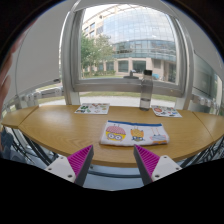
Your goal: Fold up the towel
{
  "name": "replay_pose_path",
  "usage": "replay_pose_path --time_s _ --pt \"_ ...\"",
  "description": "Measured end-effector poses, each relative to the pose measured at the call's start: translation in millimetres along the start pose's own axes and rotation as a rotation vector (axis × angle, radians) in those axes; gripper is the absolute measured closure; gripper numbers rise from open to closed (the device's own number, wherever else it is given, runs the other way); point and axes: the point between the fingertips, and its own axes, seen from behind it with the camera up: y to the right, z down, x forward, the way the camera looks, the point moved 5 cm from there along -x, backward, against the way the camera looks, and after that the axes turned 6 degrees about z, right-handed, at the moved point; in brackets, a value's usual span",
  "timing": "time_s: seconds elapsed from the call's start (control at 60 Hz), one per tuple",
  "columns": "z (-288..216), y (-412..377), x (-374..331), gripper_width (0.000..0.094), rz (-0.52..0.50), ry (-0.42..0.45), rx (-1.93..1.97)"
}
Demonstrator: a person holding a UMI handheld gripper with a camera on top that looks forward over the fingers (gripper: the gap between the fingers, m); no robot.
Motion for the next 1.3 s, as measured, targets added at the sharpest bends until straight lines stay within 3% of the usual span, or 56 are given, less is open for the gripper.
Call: replay_pose_path --time_s 0.183,0.333,0.55,0.617,0.683,0.717,0.867,1.033,1.15,1.3 --pt "-11 -1 45 0.0156 0.008 -0.039 0.014" --pt "-16 19 70 0.0278 0.065 -0.06 0.028" --pt "-1 64 71 0.0579 0.136 -0.103 -0.013" --pt "0 81 59 0.0725 0.144 -0.103 -0.053" --pt "4 98 39 0.08 0.152 -0.104 -0.059" --pt "5 111 28 0.0899 0.169 -0.103 -0.068" --pt "5 128 6 0.0909 0.161 -0.101 -0.034" --pt "-13 132 -11 0.0909 0.031 -0.126 0.082" --pt "-64 170 -33 0.0909 -0.054 -0.074 0.156" --pt "-102 259 -57 0.0909 -0.067 -0.011 0.171"
